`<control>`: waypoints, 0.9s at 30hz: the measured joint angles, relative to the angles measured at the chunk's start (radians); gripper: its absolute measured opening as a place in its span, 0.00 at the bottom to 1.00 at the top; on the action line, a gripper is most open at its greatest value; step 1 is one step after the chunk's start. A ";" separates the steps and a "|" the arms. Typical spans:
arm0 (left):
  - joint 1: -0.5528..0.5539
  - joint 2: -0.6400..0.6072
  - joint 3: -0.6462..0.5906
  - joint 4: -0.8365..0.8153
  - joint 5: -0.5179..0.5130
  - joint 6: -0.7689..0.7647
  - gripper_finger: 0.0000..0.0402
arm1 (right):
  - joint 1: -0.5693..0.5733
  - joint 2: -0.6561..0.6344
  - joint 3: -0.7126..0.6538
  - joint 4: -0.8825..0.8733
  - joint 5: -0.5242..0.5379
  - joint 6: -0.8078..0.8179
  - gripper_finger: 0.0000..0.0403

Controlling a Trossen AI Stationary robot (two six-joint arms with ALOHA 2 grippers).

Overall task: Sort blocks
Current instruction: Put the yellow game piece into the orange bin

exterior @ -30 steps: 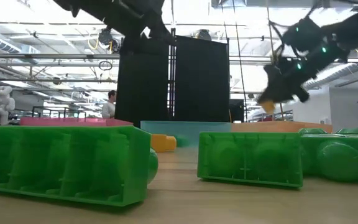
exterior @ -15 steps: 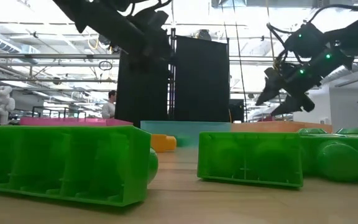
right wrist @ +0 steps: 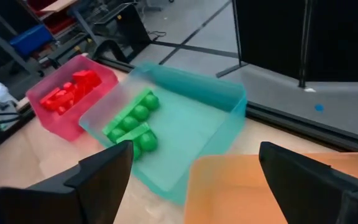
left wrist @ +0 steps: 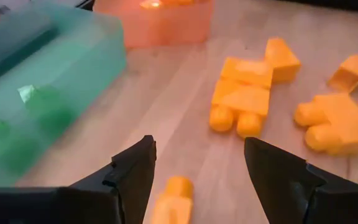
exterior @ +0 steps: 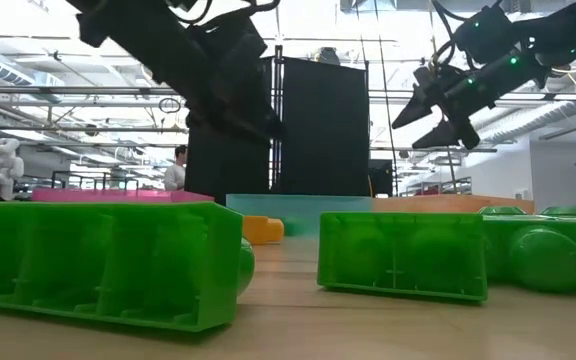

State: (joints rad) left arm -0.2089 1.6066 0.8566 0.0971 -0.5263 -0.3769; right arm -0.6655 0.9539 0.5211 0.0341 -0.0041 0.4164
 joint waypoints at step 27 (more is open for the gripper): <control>-0.014 0.143 -0.230 0.259 -0.027 -0.087 0.61 | 0.000 0.000 0.002 -0.033 -0.028 0.011 0.85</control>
State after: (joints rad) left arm -0.2229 1.7493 0.6270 0.3556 -0.5536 -0.4637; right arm -0.6659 0.9539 0.5228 0.0013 -0.0325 0.4275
